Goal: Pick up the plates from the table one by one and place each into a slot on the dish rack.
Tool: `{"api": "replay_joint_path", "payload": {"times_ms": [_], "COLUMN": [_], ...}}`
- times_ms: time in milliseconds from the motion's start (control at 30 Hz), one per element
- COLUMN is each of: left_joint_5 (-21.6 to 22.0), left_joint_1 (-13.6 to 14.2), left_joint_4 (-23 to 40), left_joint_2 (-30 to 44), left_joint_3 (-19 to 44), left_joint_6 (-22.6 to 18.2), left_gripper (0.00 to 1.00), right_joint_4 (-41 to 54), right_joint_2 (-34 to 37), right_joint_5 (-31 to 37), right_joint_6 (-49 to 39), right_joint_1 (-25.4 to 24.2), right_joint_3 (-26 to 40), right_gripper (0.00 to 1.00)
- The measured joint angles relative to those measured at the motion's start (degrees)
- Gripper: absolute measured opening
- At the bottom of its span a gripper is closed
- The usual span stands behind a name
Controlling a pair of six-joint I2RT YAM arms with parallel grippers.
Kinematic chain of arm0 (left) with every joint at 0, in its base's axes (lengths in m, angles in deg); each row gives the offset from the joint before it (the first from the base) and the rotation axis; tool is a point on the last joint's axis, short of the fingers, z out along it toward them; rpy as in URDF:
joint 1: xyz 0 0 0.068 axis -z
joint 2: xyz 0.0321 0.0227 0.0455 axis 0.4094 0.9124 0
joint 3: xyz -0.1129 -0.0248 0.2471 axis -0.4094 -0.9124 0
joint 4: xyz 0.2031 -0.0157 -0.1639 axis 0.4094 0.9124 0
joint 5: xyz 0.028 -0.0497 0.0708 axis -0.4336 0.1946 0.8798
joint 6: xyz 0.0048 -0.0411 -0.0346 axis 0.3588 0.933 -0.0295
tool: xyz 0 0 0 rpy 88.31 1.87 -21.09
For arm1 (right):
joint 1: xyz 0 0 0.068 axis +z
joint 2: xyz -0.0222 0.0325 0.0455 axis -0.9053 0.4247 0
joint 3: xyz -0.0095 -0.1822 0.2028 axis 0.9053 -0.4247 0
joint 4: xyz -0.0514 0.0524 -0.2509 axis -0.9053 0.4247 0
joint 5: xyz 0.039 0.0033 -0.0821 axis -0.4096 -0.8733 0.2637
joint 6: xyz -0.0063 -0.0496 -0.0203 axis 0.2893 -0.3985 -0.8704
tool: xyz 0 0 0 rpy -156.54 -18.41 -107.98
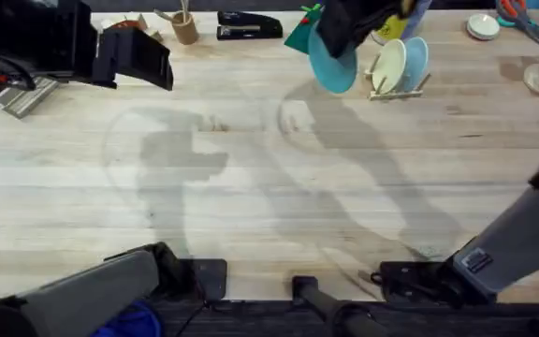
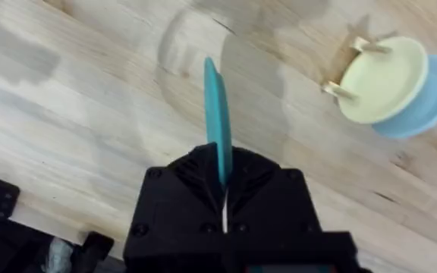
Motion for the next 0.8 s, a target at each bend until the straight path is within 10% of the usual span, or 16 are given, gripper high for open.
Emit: {"api": "replay_joint_path", "payload": {"times_ms": [800], "left_joint_5": [0.02], "left_joint_1": [0.00], "left_joint_4": [0.00], "left_joint_2": [0.00], "left_joint_3": [0.02], "left_joint_6": [-0.01], "left_gripper": [0.995], "right_joint_4": [4.19], "right_joint_2": [-11.35], "right_joint_5": [1.26], "right_joint_6": [2.11], "right_joint_1": [-17.82], "right_joint_3": [0.07], "right_gripper": [0.032]}}
